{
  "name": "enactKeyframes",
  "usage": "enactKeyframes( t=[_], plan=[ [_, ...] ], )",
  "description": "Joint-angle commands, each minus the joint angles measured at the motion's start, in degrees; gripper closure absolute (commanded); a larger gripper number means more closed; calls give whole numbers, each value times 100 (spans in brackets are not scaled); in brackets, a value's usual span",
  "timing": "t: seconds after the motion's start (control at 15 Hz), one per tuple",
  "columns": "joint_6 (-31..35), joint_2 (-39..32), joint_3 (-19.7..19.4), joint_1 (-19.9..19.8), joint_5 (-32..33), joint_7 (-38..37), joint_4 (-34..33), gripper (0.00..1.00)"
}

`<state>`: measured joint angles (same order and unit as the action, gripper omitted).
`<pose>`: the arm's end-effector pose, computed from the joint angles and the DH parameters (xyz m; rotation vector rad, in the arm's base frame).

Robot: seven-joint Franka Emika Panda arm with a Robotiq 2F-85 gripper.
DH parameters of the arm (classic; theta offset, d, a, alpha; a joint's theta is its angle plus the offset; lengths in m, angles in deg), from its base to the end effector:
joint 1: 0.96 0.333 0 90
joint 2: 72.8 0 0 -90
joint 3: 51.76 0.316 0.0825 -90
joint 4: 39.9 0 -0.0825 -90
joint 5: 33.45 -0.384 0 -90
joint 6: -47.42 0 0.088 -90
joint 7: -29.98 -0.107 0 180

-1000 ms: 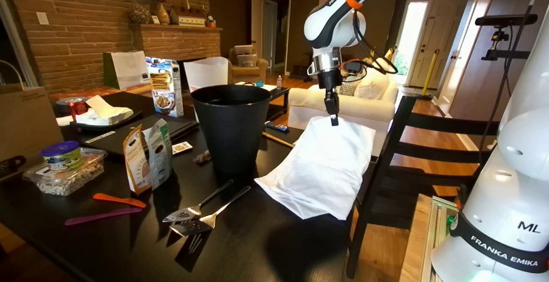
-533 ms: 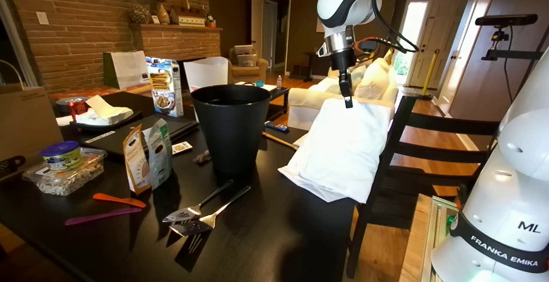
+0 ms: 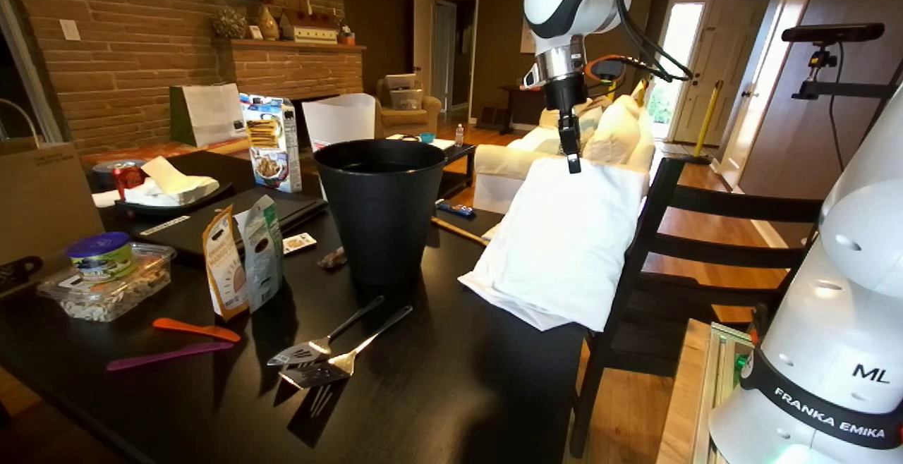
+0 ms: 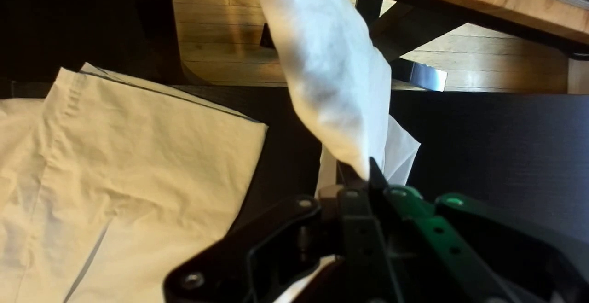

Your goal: Hang the towel on the chair

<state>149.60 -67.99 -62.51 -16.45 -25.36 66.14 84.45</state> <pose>0.4276 -0.2252 0.4087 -3.0256 -0.3452 0.4918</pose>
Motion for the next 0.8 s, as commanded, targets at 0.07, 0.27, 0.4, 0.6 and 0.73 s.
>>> enactKeyframes(
  t=[0.07, 0.27, 0.4, 0.6, 0.73],
  plan=[
    [-123, 196, -181, 97, 4, 294, -12, 99],
    [-593, 413, -337, 36, 21, 699, -145, 99],
    [-1042, 629, -441, 29, 88, 906, -151, 99],
    [-1661, 959, -564, 34, 283, 1135, -158, 99],
    [-1968, 1175, -611, 41, 577, 1246, -164, 99]
  ],
)
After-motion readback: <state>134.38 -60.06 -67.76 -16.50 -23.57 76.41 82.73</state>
